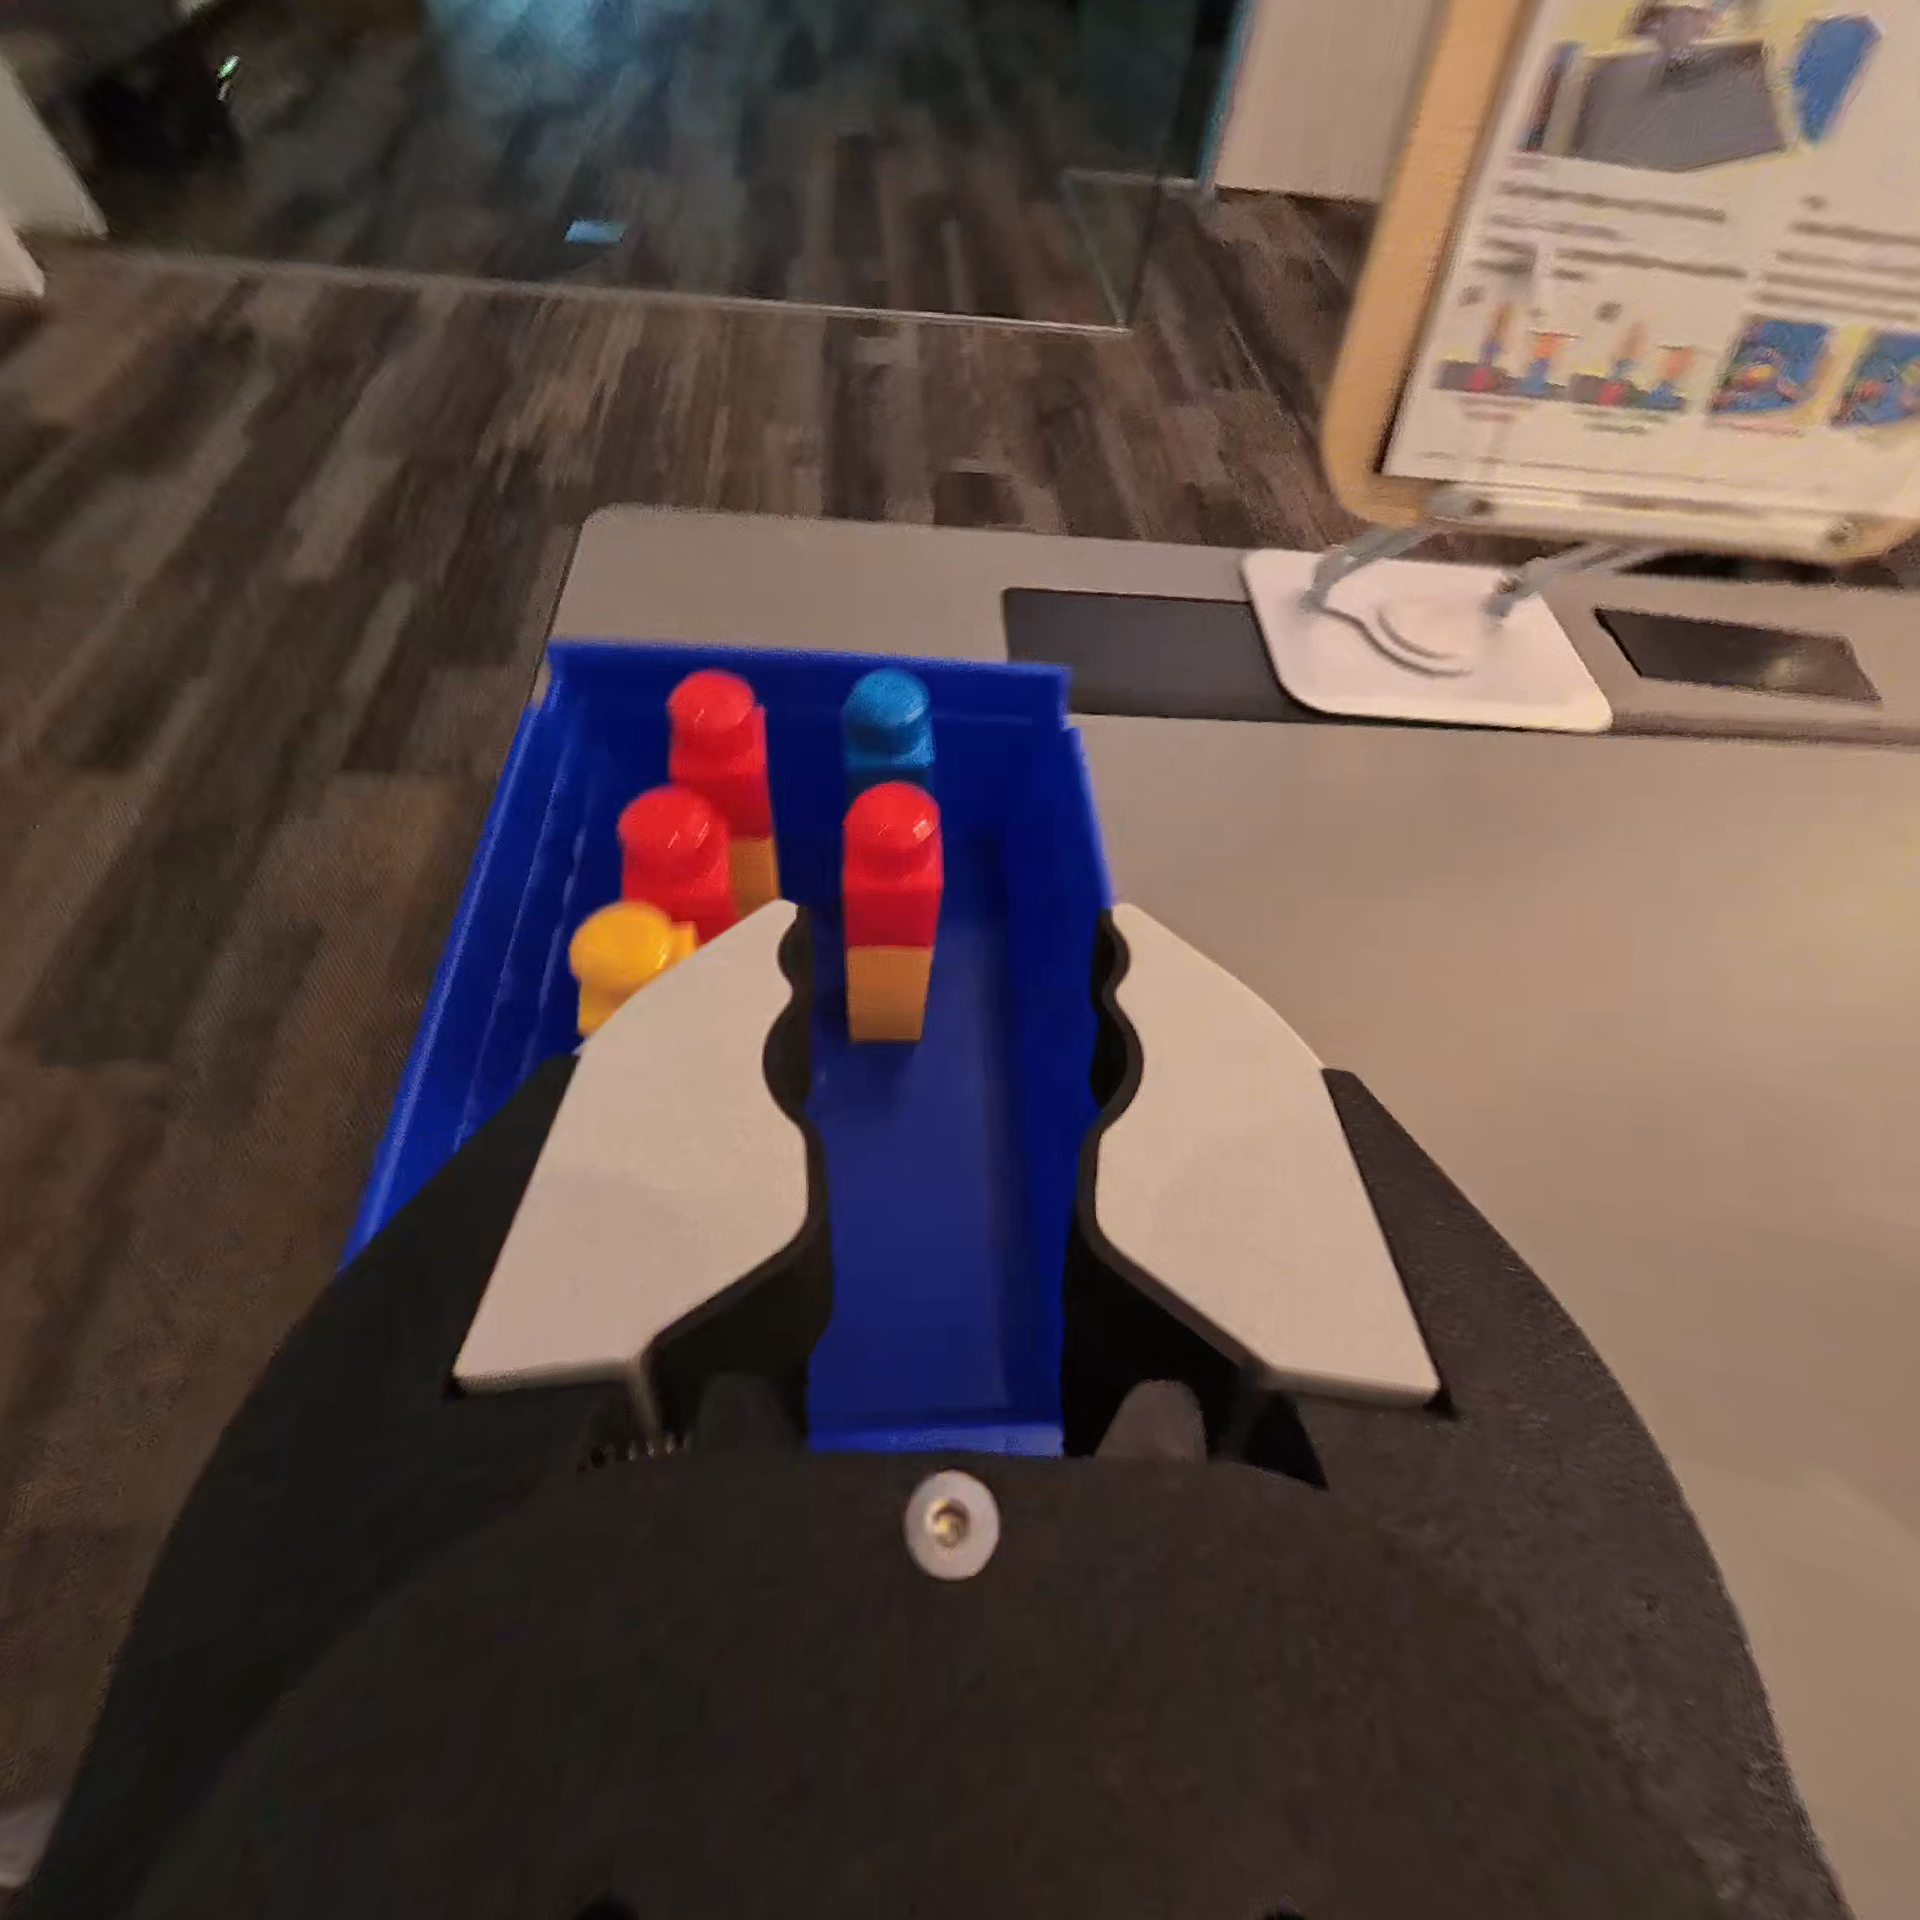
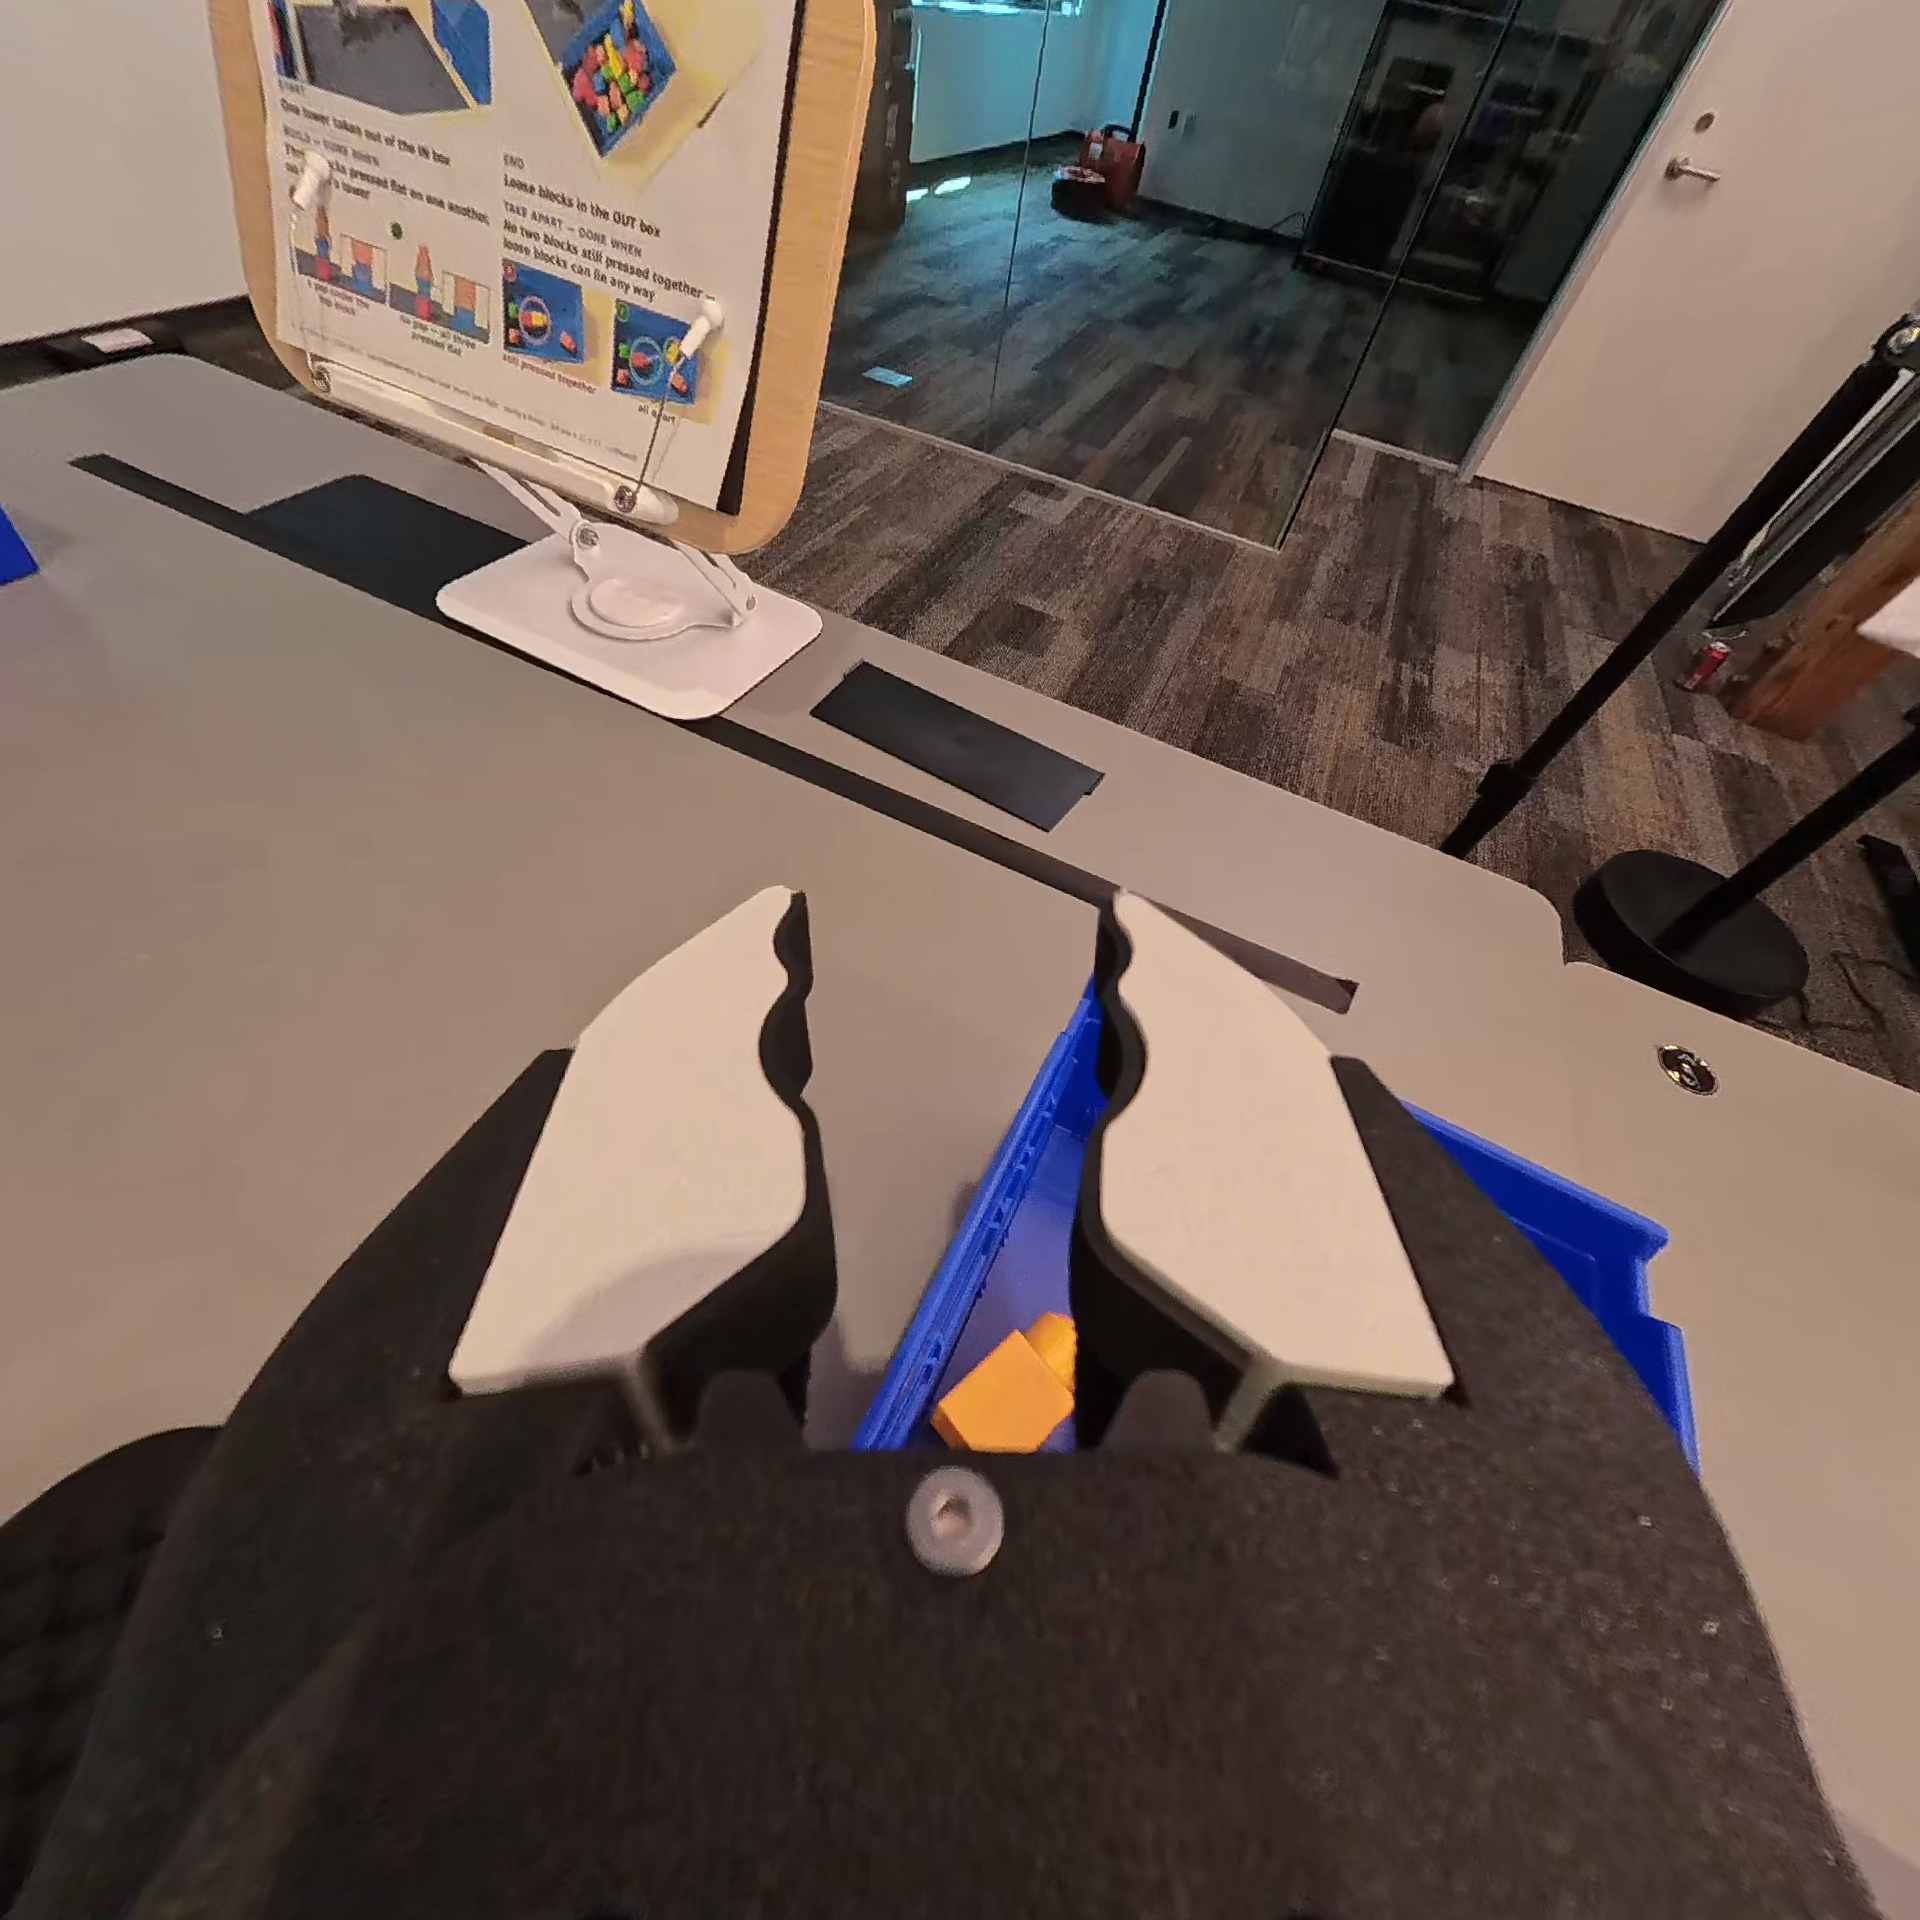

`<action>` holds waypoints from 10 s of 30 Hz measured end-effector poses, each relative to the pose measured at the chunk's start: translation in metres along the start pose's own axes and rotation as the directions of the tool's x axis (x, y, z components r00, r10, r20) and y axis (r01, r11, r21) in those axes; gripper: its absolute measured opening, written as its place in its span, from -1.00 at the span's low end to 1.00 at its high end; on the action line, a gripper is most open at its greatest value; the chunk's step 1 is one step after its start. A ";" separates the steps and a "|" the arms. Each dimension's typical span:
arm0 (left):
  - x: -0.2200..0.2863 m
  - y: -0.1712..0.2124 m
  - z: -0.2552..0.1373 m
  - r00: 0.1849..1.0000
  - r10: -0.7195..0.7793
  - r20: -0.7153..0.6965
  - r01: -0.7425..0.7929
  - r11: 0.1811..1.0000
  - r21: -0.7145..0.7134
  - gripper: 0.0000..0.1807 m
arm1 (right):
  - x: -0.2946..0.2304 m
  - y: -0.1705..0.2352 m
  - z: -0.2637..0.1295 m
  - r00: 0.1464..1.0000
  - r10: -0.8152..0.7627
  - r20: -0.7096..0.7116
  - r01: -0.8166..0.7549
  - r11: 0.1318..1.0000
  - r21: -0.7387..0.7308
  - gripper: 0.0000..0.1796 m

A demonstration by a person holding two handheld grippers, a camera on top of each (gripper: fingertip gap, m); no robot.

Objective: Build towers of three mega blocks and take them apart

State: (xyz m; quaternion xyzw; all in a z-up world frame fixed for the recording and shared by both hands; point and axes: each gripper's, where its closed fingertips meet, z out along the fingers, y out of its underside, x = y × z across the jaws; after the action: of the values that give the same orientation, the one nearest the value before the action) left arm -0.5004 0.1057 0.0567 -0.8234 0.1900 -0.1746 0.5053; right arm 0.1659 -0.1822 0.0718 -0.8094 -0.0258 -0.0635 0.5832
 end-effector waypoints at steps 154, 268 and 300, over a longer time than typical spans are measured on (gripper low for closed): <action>0.435 0.002 -0.013 0.135 0.274 -0.952 -0.230 0.944 0.239 -0.58 | 0.112 0.177 -0.057 0.512 0.797 -0.320 -0.845 0.535 -0.021 -0.52; 0.456 0.027 -0.014 0.023 0.192 -0.981 -0.269 0.946 0.178 -0.60 | -0.291 -0.092 0.029 0.517 -0.129 0.846 0.090 0.991 0.097 -0.42; 0.454 0.040 -0.011 0.034 0.191 -0.981 -0.355 0.920 0.167 -0.51 | 0.059 0.135 -0.032 0.788 0.587 -0.188 -0.615 0.731 -0.295 -0.68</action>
State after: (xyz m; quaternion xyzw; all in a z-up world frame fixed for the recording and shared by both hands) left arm -0.1178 -0.1412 0.0687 -0.4679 0.6415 -0.5676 0.2176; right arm 0.2377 -0.2578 -0.0371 -0.8589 0.2725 0.0919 0.4238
